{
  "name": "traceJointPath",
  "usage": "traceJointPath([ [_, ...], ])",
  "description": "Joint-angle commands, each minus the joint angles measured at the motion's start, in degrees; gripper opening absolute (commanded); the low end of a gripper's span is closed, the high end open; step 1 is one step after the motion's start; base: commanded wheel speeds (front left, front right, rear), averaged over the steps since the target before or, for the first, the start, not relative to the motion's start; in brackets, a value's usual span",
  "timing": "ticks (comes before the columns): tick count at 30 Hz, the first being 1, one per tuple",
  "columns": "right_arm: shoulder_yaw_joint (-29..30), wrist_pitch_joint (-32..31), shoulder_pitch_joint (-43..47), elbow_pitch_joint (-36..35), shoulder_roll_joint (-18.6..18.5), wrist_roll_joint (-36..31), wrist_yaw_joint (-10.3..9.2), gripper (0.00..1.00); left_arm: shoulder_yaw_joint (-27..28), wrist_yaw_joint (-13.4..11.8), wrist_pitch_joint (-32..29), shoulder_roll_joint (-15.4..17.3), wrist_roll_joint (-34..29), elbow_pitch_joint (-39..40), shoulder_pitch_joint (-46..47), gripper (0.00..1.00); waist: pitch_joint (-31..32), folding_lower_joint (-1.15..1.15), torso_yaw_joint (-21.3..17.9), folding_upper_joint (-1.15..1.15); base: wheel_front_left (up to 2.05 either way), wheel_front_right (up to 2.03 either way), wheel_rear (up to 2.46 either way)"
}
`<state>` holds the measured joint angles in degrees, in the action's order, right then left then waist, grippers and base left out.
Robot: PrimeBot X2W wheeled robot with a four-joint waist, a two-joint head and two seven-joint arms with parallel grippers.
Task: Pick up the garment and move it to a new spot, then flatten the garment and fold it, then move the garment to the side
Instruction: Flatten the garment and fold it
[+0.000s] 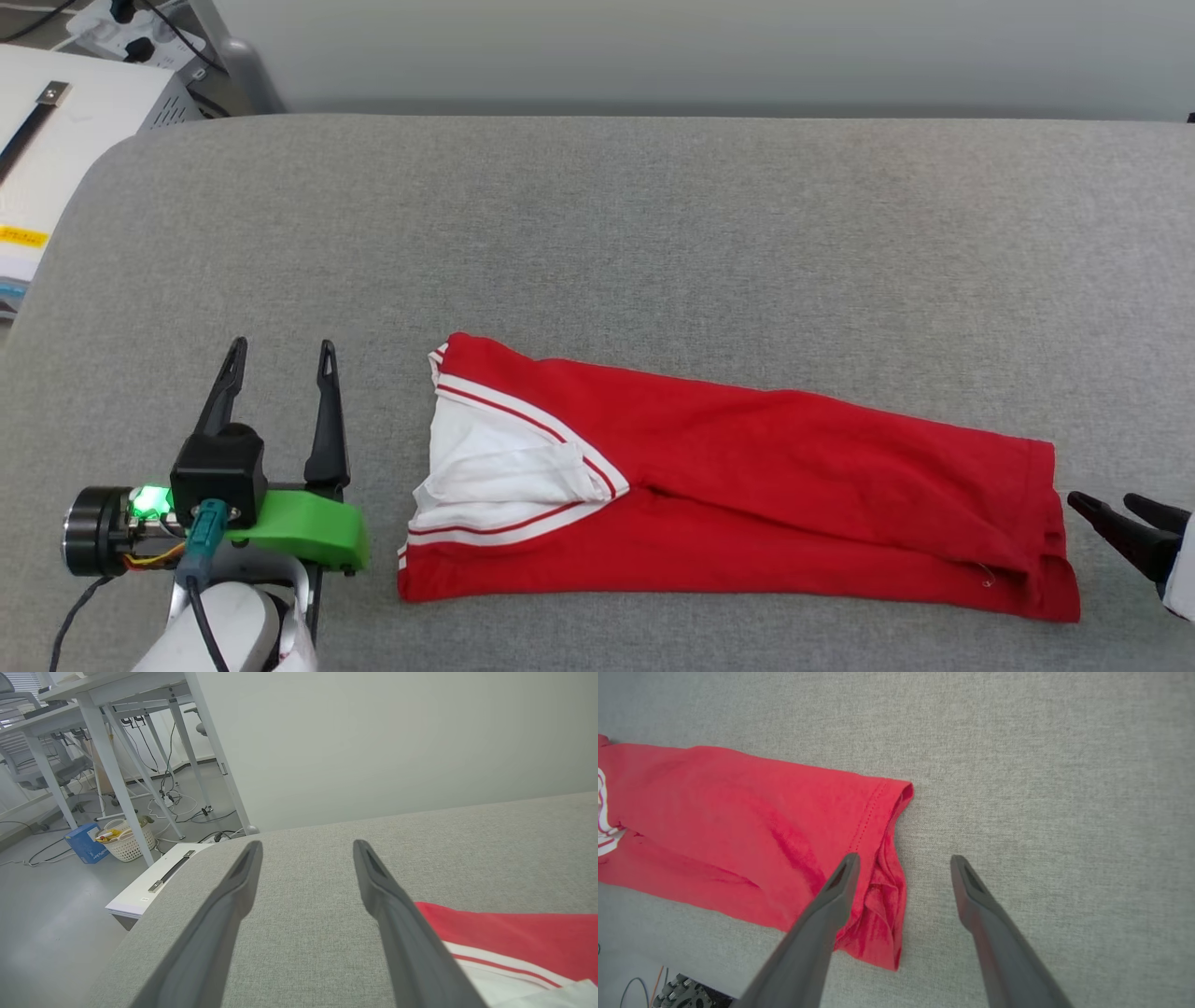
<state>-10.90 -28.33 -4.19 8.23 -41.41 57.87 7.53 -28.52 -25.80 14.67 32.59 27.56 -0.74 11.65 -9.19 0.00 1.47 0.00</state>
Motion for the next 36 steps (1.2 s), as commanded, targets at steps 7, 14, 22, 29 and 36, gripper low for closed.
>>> traceJointPath([
  [7,-3.6,-0.6,-3.6,5.0,2.7,0.8,-0.04,1.0,7.5,3.8,0.3,-7.7,-8.2,0.5,-4.8,1.0,-2.1,0.0,2.7,0.0,0.0,0.0,0.0],
  [14,-8.7,0.0,-5.2,7.6,5.0,2.5,-0.04,1.0,14.6,7.7,0.3,-14.5,-13.6,0.7,-8.8,1.0,-2.7,0.0,3.4,0.0,0.0,0.0,0.0],
  [22,-14.7,3.3,-7.6,8.6,6.5,4.1,-0.04,1.0,19.7,12.5,0.3,-20.3,-18.9,0.9,-11.7,1.0,-2.6,0.0,3.4,0.0,0.0,0.0,0.0],
  [29,-18.0,7.5,-9.0,11.1,5.7,4.2,-0.04,0.0,23.2,15.8,0.3,-23.5,-21.7,0.9,-12.5,1.0,-1.9,0.0,3.3,0.0,0.0,0.0,0.0],
  [36,-17.5,11.0,-9.3,13.6,1.9,6.0,-0.04,0.0,24.8,19.2,0.3,-25.0,-23.7,1.0,-13.4,1.0,-0.3,0.0,2.9,0.0,0.0,0.0,0.0],
])
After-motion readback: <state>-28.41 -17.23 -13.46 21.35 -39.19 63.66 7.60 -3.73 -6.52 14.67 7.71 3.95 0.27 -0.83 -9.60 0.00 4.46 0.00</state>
